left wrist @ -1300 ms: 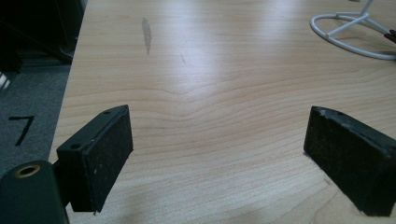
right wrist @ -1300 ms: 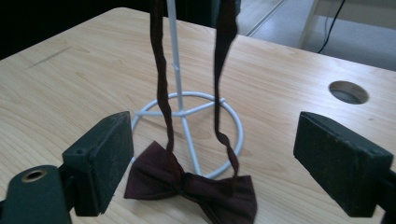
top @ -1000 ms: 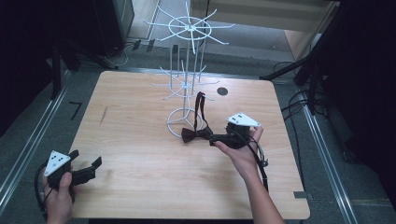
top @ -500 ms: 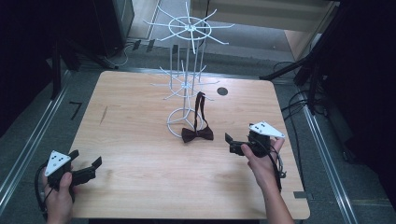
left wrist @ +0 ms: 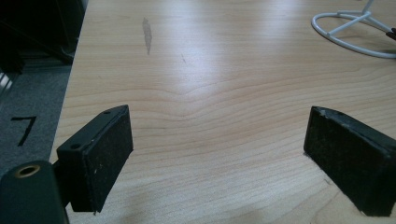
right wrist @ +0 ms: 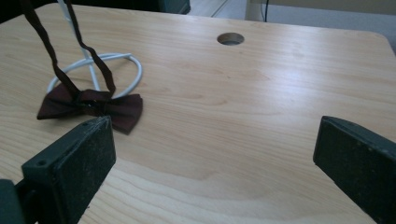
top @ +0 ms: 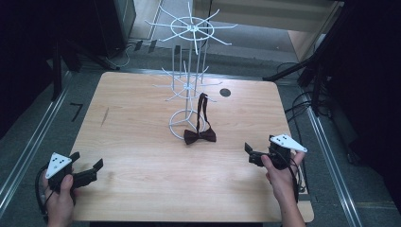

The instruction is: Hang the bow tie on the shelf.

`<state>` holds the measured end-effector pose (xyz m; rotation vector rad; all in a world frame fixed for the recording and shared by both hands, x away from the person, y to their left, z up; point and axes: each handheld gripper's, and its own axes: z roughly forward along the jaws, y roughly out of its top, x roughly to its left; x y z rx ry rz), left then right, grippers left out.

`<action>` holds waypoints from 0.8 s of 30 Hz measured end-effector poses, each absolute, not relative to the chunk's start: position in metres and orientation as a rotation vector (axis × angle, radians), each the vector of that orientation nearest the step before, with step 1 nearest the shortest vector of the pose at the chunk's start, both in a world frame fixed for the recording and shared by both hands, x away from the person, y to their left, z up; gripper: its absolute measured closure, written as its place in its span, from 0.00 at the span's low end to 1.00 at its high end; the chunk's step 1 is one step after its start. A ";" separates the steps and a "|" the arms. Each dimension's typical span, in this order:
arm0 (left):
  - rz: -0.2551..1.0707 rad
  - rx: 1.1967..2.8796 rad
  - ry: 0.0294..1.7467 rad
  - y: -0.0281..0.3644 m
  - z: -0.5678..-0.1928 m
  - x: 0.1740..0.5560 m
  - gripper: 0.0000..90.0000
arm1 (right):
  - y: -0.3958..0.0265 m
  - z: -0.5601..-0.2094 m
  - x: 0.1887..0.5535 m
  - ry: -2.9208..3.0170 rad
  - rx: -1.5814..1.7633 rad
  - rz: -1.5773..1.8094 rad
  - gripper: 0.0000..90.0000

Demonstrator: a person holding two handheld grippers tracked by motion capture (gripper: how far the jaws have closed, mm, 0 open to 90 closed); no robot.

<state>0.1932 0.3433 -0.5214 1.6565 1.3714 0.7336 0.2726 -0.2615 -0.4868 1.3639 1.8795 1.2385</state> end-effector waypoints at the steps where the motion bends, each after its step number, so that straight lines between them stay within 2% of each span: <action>1: 0.734 1.656 1.371 0.343 -0.521 0.193 0.10 | -0.262 -0.487 0.273 1.880 1.364 1.238 0.00; 24: 0.750 1.655 1.372 0.342 -0.521 0.193 0.10 | -0.343 -0.519 0.229 1.783 1.475 1.155 0.00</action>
